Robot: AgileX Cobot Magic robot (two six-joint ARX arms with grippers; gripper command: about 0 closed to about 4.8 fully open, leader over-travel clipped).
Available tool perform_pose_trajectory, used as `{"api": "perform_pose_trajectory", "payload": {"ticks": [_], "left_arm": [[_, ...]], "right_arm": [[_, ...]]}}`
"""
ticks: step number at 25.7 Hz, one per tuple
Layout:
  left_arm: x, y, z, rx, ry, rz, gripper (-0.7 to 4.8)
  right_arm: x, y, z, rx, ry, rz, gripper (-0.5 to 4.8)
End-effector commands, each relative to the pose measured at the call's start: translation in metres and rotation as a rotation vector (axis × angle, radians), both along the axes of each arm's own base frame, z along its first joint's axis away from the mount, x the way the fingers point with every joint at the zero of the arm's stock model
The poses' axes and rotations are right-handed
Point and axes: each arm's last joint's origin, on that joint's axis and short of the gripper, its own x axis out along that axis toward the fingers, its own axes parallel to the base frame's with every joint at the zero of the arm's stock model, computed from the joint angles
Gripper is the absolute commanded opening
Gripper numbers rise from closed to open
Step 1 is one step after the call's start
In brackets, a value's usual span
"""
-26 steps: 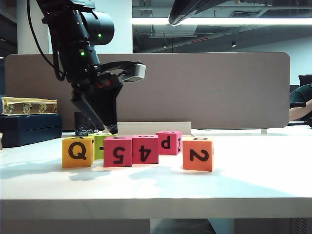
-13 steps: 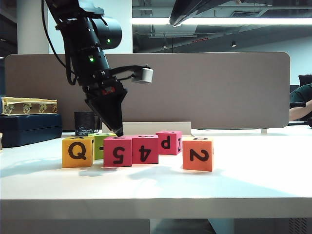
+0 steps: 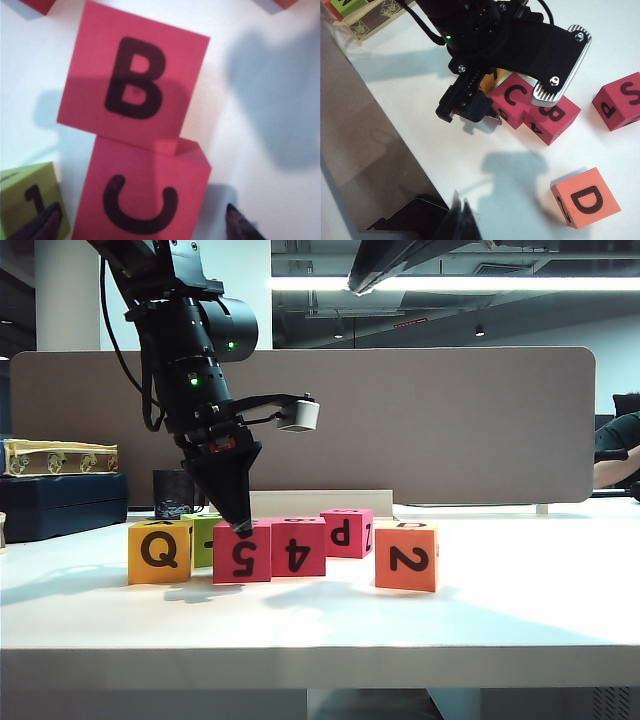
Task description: Select the appropriate blocks from the scattered letter blocks on the table and arrange them in a row to spell out "ABCD".
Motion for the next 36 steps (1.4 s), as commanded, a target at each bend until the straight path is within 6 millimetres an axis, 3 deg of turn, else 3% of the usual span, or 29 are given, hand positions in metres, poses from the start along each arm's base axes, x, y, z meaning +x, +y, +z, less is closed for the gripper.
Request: {"api": "perform_pose_trajectory", "payload": {"ticks": [1, 8, 13, 16, 19, 22, 27, 31, 36], "left_arm": [[0.001, -0.001, 0.001, 0.005, -0.027, -0.034, 4.21], [0.007, -0.006, -0.008, -0.026, -0.033, -0.052, 4.09], [0.009, -0.006, -0.013, -0.019, -0.025, -0.047, 2.57], [0.009, -0.006, -0.013, 0.0, -0.027, -0.017, 2.04], [0.008, -0.004, -0.009, 0.047, -0.031, 0.021, 2.04], [0.009, -0.006, 0.008, 0.078, -0.027, 0.052, 2.04], [0.016, -0.015, 0.06, -0.122, -0.015, 0.217, 2.04], [0.021, -0.025, 0.067, -0.31, 0.023, 0.324, 2.04], [0.018, -0.043, 0.065, -0.373, 0.057, 0.383, 2.04]], "right_arm": [[0.0, 0.0, 0.003, 0.012, -0.017, 0.004, -0.02], [0.0, 0.0, 0.004, 0.019, -0.026, 0.002, -0.01], [0.0, 0.0, 0.004, 0.019, -0.026, 0.002, -0.02], [0.0, 0.0, 0.004, 0.019, -0.026, 0.002, -0.02], [0.0, 0.0, 0.004, 0.019, -0.026, 0.002, -0.02], [0.0, 0.0, 0.004, 0.019, -0.027, 0.002, -0.01], [0.001, -0.001, 0.004, 0.02, -0.026, 0.0, -0.01], [0.001, -0.004, 0.007, 0.026, -0.038, -0.013, -0.02], [0.001, -0.016, 0.014, 0.001, -0.096, -0.106, -0.02]]}}
